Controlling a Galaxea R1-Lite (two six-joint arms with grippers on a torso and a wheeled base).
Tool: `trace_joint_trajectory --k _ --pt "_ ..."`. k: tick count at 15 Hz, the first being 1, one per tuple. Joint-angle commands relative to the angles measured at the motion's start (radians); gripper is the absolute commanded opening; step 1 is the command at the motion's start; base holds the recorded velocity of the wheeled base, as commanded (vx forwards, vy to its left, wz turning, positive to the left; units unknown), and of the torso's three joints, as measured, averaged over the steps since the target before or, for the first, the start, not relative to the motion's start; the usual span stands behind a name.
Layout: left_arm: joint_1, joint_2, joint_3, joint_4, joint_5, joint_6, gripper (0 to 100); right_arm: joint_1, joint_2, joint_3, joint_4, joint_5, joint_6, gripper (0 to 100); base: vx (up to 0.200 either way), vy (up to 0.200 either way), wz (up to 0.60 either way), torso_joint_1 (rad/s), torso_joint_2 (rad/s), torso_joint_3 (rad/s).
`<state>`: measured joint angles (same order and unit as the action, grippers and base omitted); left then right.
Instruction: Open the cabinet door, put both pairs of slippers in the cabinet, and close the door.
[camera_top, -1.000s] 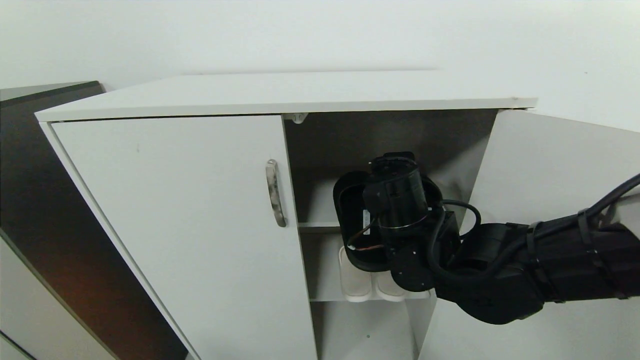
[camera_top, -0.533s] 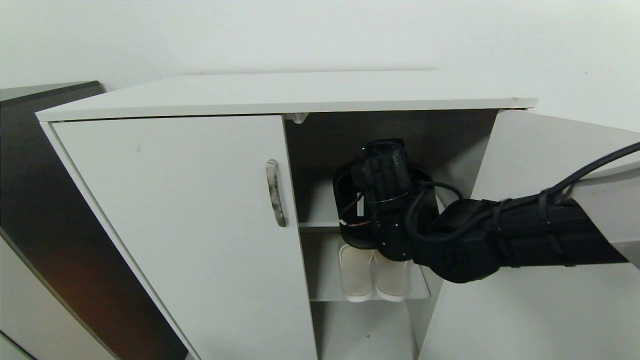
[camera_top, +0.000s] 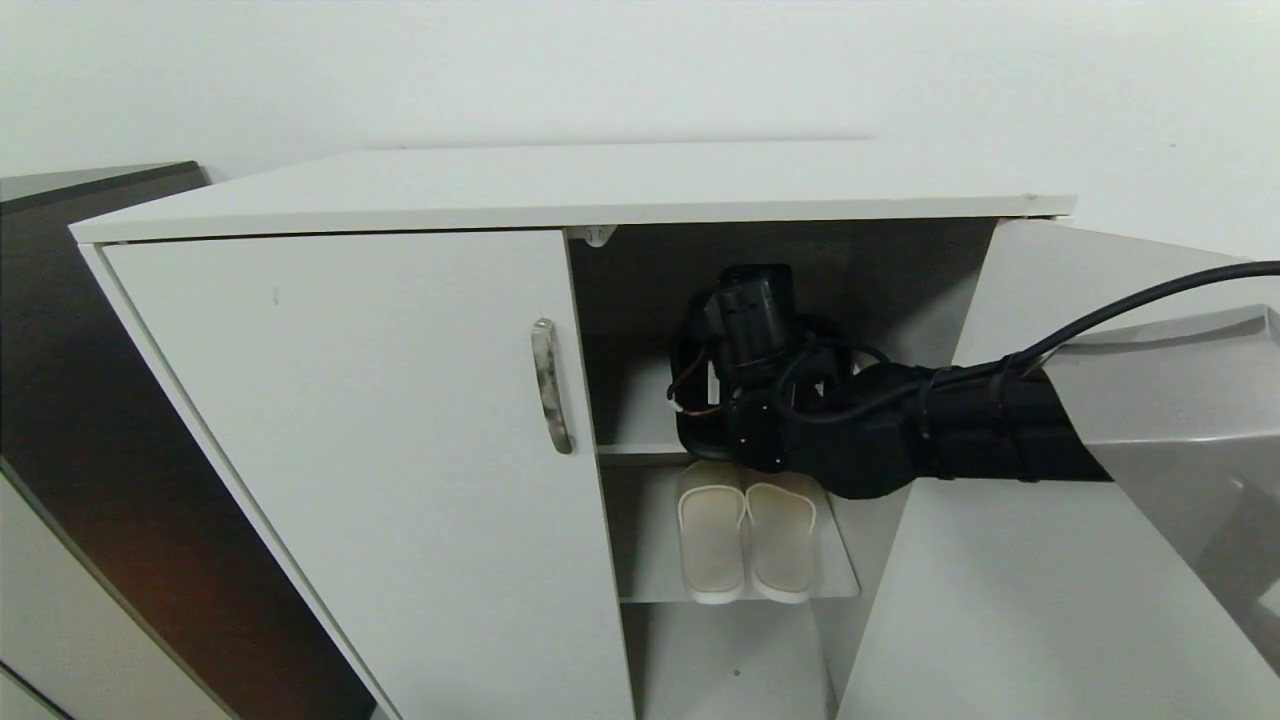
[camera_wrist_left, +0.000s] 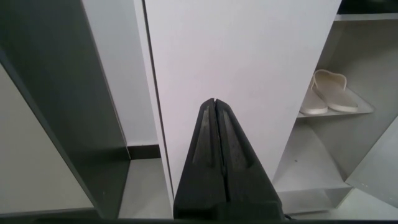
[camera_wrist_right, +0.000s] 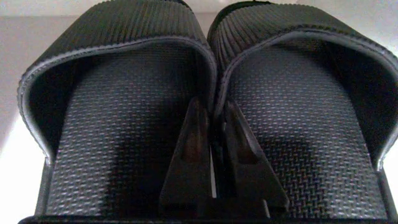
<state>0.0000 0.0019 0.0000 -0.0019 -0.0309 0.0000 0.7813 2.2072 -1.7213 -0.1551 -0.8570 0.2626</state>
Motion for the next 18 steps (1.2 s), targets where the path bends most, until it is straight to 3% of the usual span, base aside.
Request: trace_joint_trajectory --k 1,10,11,18 --pt "0.000 0.000 0.000 0.000 0.000 0.000 0 -0.017 0.046 -0.057 0.006 0.019 0.000 0 0.000 0.000 0.00 0.000 0.00 0.000" --pt "0.000 0.000 0.000 0.000 0.000 0.000 0 -0.020 0.072 -0.069 0.008 0.021 0.003 0 0.000 0.000 0.00 0.000 0.00 0.000" --pt "0.000 0.000 0.000 0.000 0.000 0.000 0 -0.020 0.072 -0.069 0.008 0.021 0.004 100 0.000 0.000 0.00 0.000 0.00 0.000" --pt "0.000 0.000 0.000 0.000 0.000 0.000 0 0.041 -0.044 0.072 0.002 0.010 0.007 100 0.000 0.000 0.00 0.000 0.00 0.000"
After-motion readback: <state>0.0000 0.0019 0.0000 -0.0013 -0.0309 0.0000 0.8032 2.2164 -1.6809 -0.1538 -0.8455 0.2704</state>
